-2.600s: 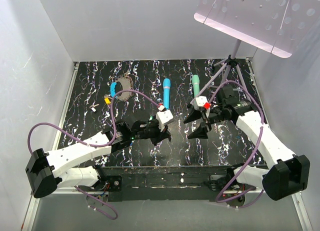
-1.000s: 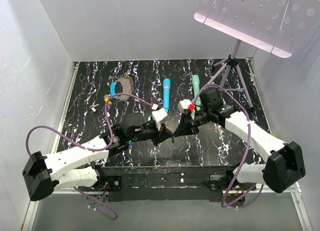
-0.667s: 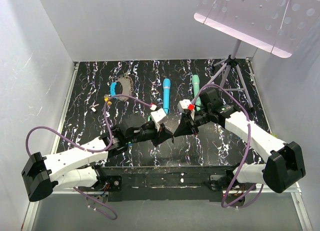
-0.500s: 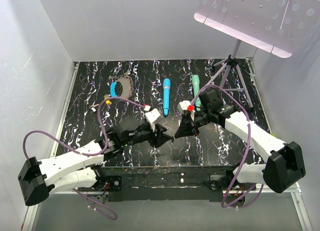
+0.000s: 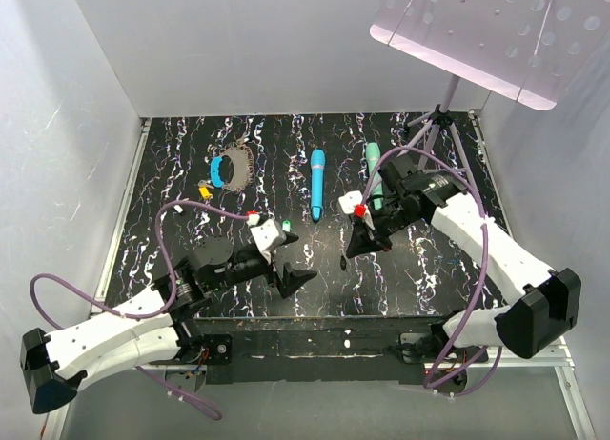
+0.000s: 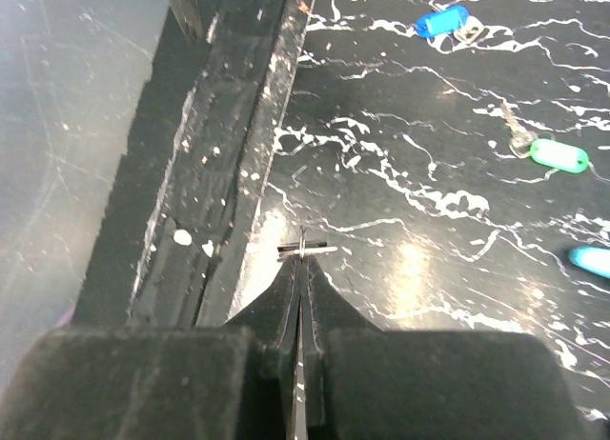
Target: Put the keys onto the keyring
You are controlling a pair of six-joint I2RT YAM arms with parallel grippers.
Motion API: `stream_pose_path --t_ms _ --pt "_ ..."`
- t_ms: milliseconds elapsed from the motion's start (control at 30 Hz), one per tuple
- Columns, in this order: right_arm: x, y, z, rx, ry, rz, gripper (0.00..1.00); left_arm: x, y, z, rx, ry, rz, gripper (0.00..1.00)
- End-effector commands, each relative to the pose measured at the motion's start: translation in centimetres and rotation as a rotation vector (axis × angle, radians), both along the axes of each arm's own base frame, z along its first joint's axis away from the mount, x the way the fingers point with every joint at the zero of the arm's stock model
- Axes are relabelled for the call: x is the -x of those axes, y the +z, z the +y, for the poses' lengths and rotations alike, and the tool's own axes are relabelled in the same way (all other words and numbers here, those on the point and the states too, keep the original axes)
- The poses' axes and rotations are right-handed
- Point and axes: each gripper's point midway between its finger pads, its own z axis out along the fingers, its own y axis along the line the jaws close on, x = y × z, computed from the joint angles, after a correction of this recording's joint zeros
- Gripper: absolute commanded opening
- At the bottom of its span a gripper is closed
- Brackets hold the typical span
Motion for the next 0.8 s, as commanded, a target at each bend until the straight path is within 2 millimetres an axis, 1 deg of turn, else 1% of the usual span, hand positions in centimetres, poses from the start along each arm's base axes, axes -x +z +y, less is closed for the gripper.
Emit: stream_pose_path --t_ms 0,67,167,200,300,400,467,533,667,767 --pt "1.6 0.4 -3.7 0.17 0.112 -0.085 0.01 1.1 -1.3 -0.7 -0.121 -0.133 -0.101 0.98" --pt "1.4 1.1 -3.9 0.158 0.122 -0.147 0.01 1.4 -1.4 -1.1 -0.12 -0.17 -0.14 0.98" --pt "0.4 2.3 -3.3 0.089 0.089 -0.269 0.01 1.0 -0.6 -2.0 -0.074 -0.181 -0.205 0.96" --pt "0.0 2.5 -3.0 0.058 0.074 -0.324 0.01 0.8 -0.5 -2.2 -0.063 -0.176 -0.211 0.94" --pt "-0.5 1.3 -2.6 -0.031 0.04 -0.472 0.01 0.7 -0.1 -2.9 -0.023 -0.182 -0.218 0.89" --pt "-0.9 1.7 -1.7 -0.164 -0.018 -0.599 0.01 0.9 -0.2 -3.4 0.009 -0.2 -0.202 0.84" --pt "-0.7 2.0 -1.2 -0.224 -0.045 -0.619 0.01 1.1 -0.5 -3.7 0.026 -0.21 -0.192 0.79" --pt "-0.7 2.4 -0.9 -0.259 -0.089 -0.597 0.01 1.3 -0.9 -3.8 0.038 -0.218 -0.181 0.74" --pt "-1.5 3.2 -0.3 -0.292 -0.173 -0.538 0.01 1.6 -1.4 -4.0 0.047 -0.241 -0.172 0.59" --pt "-1.4 3.1 -0.1 -0.313 -0.184 -0.524 0.01 1.7 -1.3 -4.3 0.061 -0.254 -0.176 0.57"
